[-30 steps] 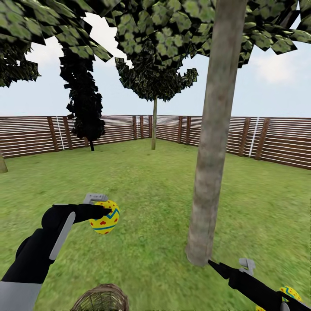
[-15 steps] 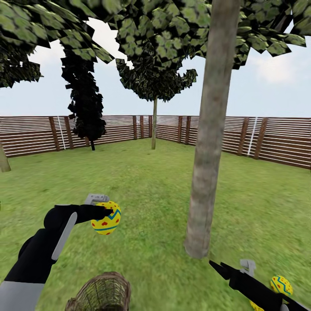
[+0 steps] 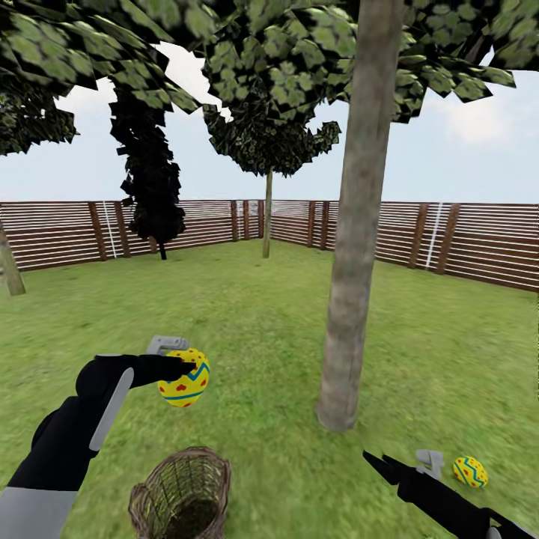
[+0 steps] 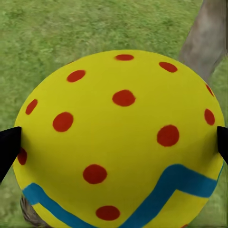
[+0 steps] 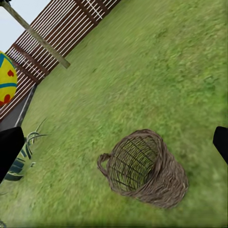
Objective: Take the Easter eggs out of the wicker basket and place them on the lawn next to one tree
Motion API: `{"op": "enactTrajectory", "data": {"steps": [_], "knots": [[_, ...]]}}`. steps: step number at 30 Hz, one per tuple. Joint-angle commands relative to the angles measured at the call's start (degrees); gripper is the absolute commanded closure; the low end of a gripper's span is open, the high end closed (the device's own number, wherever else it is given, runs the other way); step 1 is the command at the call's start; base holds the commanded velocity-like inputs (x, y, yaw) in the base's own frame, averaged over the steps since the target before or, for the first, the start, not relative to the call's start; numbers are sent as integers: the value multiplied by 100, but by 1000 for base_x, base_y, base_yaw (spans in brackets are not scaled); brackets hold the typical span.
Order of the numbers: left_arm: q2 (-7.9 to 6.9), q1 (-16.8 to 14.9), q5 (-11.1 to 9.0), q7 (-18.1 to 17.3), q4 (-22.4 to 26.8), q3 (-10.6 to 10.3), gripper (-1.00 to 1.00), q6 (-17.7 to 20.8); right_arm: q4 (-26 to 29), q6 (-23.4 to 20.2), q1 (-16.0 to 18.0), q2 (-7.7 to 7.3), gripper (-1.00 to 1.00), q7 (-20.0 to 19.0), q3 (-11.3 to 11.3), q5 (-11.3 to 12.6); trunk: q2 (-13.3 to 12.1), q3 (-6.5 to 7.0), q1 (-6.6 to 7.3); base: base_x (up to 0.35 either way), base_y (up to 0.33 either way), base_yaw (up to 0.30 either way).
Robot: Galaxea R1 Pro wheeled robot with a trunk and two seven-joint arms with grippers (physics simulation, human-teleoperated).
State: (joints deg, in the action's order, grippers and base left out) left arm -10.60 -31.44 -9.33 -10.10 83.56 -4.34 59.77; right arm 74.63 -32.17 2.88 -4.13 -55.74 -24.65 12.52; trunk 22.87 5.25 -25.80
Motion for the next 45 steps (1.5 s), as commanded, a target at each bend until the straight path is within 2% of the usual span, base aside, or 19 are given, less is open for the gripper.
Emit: {"op": "enactTrajectory", "data": {"steps": [1, 10, 25, 33, 45], "knots": [[-3, -2, -25, 8, 2, -5, 100, 23, -1, -43, 2, 0, -100, -3, -5, 32, 5, -3, 2, -330, 0, 0], [-3, -2, -25, 8, 2, -5, 100, 23, -1, -58, 2, 0, -100, 19, -5, 32, 5, -3, 2, -314, 31, 0], [-3, -2, -25, 8, -5, 1, 100, 23, 6, -15, 2, 7, -100, -39, -11, 31, 5, -3, 2, -212, 220, 0], [-3, -2, -34, 8, -6, 3, 100, 23, 390, -9, -7, 39, -100, -75, 2, 58, 5, -3, 2, -146, 170, 0], [-3, -2, -25, 8, -6, -5, 100, 23, 395, -17, -7, 26, -100, -51, -4, 49, 5, -3, 2, -218, 92, 0]]}}
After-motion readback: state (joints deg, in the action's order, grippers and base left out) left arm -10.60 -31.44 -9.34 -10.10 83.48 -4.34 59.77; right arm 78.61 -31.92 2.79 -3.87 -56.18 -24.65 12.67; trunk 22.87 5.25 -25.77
